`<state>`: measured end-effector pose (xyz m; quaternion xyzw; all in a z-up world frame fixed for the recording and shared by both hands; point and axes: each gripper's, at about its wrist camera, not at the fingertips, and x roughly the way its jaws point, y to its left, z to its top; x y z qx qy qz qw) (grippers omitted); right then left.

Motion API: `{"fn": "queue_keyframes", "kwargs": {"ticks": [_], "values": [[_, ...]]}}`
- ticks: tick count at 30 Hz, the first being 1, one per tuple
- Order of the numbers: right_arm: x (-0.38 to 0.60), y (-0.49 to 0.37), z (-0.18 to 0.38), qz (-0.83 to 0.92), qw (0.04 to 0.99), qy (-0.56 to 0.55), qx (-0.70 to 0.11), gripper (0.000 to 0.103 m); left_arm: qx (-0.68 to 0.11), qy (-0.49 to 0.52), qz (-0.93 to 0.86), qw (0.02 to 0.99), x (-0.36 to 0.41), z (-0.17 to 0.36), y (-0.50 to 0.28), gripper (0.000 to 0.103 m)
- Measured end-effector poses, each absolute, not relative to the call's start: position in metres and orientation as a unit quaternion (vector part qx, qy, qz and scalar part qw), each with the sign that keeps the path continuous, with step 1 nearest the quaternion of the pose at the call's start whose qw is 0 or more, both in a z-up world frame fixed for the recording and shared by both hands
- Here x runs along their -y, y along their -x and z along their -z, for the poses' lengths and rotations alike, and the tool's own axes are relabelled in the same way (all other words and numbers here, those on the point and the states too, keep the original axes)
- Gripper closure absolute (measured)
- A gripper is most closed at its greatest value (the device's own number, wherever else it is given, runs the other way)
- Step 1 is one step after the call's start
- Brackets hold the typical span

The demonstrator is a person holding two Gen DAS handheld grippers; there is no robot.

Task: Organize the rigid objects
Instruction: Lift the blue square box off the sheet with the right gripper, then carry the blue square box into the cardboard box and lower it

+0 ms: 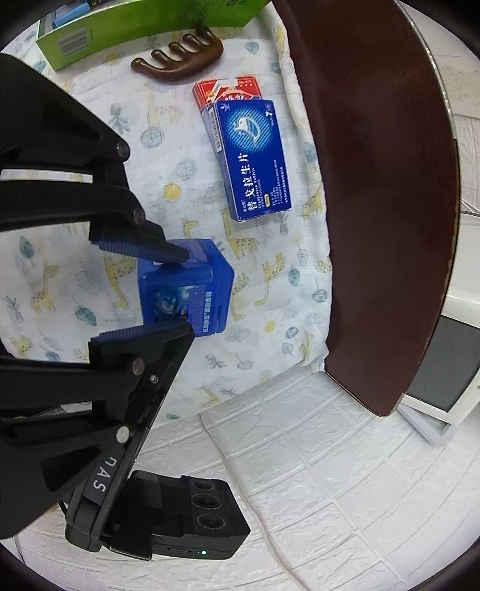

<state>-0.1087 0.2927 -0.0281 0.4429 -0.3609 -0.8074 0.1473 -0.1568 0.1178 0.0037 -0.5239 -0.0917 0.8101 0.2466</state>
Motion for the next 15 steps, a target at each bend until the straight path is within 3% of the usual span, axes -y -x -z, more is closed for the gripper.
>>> {"fn": "queue_keyframes", "kwargs": {"ticks": [15], "values": [[-0.184, 0.122, -0.035, 0.817, 0.244, -0.423, 0.307, 0.075, 0.133, 0.448, -0.861, 0.199, 0.009, -0.063, 0.121, 0.072]]}}
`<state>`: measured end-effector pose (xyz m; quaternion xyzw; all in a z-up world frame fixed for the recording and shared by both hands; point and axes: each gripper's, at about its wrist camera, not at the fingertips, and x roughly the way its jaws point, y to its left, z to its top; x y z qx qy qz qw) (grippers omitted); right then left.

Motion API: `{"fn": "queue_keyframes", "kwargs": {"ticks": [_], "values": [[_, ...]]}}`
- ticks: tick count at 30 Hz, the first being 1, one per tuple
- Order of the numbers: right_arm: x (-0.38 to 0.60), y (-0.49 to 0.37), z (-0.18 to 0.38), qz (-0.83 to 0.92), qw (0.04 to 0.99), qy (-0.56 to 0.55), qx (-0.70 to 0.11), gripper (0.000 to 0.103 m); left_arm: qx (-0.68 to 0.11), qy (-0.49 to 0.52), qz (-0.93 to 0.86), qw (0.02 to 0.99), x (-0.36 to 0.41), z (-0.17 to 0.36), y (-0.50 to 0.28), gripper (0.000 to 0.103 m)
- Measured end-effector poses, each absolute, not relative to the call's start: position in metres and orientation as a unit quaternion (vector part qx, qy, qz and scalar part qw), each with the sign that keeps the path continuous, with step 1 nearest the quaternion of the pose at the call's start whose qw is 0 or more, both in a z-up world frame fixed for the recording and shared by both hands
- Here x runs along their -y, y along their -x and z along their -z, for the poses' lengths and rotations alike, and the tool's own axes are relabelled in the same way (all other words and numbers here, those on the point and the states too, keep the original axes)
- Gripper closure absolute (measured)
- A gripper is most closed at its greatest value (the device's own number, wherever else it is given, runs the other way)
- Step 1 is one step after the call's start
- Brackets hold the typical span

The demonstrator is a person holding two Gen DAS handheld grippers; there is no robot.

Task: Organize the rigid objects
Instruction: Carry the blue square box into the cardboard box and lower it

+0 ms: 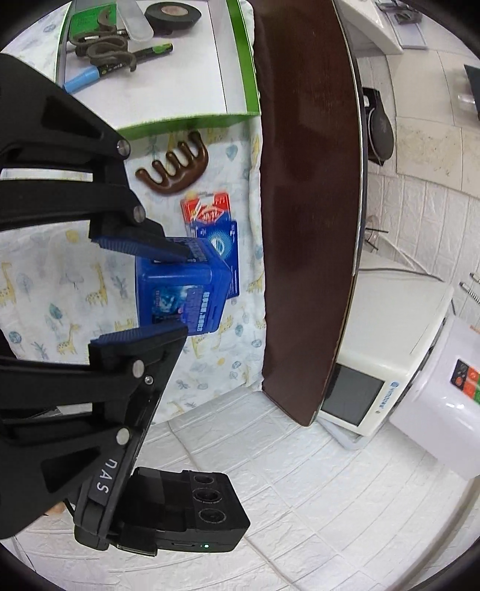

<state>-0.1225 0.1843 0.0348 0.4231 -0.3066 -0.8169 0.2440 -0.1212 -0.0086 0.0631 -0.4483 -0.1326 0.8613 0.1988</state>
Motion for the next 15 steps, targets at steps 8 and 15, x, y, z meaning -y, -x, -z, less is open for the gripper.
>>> {"fn": "queue_keyframes", "kwargs": {"ticks": [8, 15], "values": [[-0.089, 0.132, -0.051, 0.809, 0.297, -0.436, 0.257, 0.075, 0.168, 0.418, -0.881, 0.146, 0.101, -0.071, 0.093, 0.073], [-0.012, 0.143, -0.046, 0.792, 0.335, -0.457, 0.227, 0.075, 0.194, 0.406, -0.887, 0.107, 0.163, -0.064, 0.078, 0.073]]}}
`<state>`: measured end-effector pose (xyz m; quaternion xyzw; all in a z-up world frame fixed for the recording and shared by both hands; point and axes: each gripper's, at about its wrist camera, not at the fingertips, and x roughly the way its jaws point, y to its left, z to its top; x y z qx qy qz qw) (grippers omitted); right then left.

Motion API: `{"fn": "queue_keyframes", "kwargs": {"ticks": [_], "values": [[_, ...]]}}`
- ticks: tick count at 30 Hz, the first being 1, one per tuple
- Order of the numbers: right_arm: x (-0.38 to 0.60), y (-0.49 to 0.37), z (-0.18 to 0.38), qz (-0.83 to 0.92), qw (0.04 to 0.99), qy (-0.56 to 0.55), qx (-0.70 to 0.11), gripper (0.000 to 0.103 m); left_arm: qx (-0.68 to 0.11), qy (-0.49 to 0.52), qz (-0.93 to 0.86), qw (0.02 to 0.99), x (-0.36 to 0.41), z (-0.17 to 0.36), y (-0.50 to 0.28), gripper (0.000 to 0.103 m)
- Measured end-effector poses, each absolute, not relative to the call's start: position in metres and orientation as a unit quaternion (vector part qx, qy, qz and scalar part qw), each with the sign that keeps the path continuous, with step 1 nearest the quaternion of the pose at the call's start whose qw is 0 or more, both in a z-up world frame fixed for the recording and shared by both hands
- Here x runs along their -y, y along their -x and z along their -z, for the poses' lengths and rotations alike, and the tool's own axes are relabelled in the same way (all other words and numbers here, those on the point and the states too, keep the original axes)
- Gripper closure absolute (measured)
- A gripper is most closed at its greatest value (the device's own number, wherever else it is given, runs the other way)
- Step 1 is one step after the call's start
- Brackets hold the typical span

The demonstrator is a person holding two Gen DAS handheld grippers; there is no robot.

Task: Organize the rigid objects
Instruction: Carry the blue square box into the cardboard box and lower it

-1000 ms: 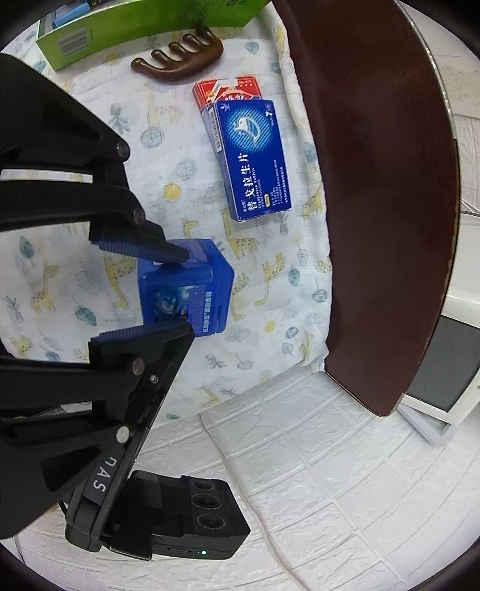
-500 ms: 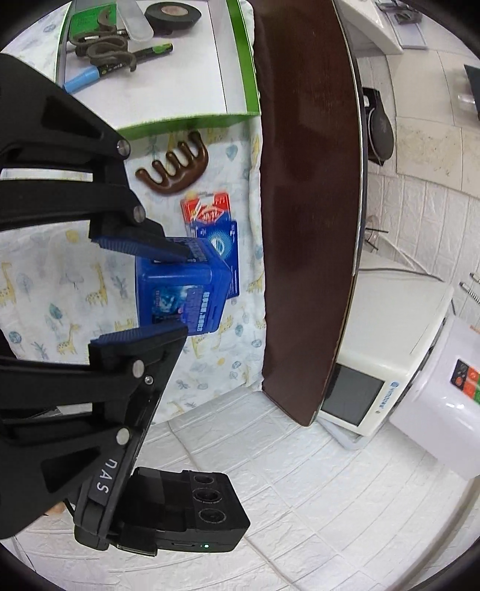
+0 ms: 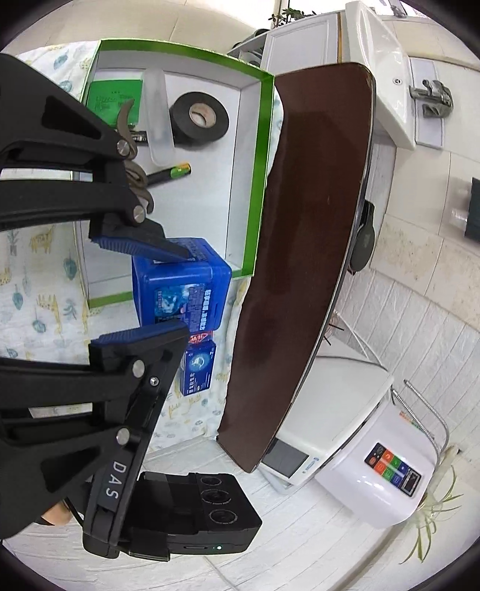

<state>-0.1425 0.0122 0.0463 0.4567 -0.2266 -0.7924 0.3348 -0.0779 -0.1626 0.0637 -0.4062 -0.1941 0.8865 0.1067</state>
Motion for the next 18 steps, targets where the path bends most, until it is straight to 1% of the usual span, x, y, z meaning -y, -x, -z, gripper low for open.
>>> {"fn": "queue_keyframes", "kwargs": {"ticks": [6, 18], "values": [[0.027, 0.149, -0.037, 0.785, 0.335, -0.479, 0.206, 0.075, 0.218, 0.405, -0.882, 0.1, 0.193, -0.048, 0.076, 0.073], [0.049, 0.183, -0.023, 0.79, 0.31, -0.496, 0.184, 0.075, 0.245, 0.413, -0.87, 0.113, 0.218, -0.025, 0.11, 0.073]]}}
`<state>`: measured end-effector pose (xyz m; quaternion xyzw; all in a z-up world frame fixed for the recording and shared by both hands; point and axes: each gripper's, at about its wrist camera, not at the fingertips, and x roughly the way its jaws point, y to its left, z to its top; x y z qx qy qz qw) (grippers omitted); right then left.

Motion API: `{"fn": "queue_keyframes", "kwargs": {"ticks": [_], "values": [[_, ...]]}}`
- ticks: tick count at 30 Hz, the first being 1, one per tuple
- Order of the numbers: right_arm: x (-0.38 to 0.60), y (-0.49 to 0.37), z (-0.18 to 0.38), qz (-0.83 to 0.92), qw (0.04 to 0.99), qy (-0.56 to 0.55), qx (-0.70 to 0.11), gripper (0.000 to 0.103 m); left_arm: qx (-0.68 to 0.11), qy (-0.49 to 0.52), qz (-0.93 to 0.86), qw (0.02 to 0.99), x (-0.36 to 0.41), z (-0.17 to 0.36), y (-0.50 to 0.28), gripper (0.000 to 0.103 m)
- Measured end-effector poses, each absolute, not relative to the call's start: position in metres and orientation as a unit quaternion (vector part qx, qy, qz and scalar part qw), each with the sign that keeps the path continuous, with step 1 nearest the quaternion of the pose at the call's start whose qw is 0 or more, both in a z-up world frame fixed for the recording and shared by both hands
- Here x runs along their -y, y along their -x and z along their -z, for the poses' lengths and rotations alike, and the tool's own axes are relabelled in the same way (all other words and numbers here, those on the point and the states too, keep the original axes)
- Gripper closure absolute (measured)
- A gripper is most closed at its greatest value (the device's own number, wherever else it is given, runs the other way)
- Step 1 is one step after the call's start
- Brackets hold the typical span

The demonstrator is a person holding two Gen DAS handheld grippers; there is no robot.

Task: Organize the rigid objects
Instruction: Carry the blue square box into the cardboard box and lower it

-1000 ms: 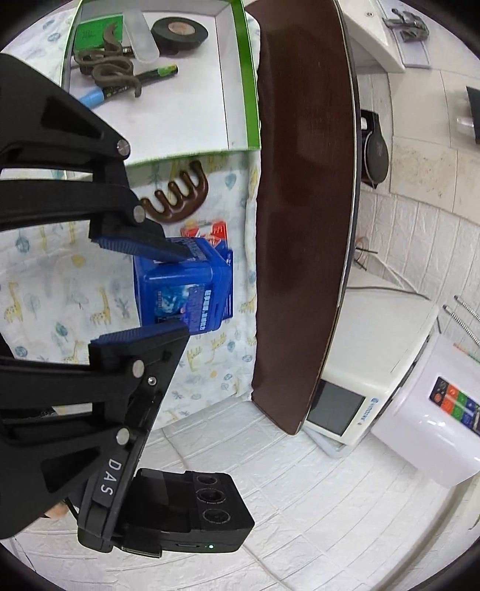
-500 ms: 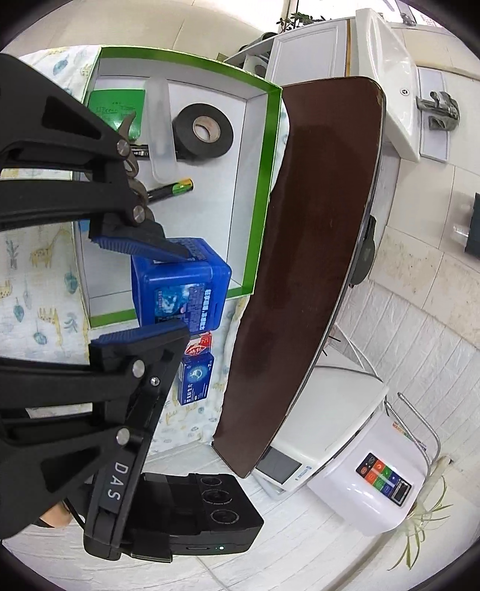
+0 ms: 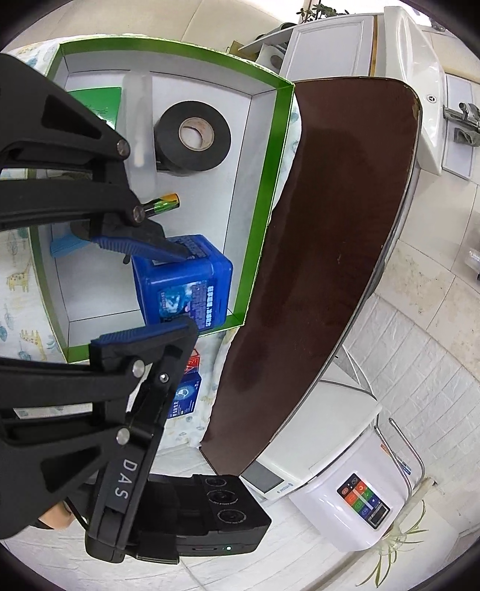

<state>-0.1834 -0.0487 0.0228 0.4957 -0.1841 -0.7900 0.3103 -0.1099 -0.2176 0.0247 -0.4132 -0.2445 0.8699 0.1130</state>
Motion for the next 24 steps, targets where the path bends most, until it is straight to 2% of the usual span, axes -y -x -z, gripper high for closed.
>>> {"fn": "queue_keyframes", "kwargs": {"ticks": [18, 21, 24], "values": [[0.058, 0.215, 0.022, 0.787, 0.257, -0.535, 0.168, 0.076, 0.296, 0.457, -0.831, 0.118, 0.232, 0.022, 0.142, 0.074], [0.055, 0.216, 0.02, 0.781, 0.265, -0.536, 0.18, 0.076, 0.312, 0.449, -0.831, 0.1, 0.242, 0.011, 0.143, 0.074], [0.047, 0.212, -0.013, 0.803, 0.273, -0.502, 0.168, 0.076, 0.297, 0.422, -0.852, 0.084, 0.247, -0.021, 0.136, 0.074]]}}
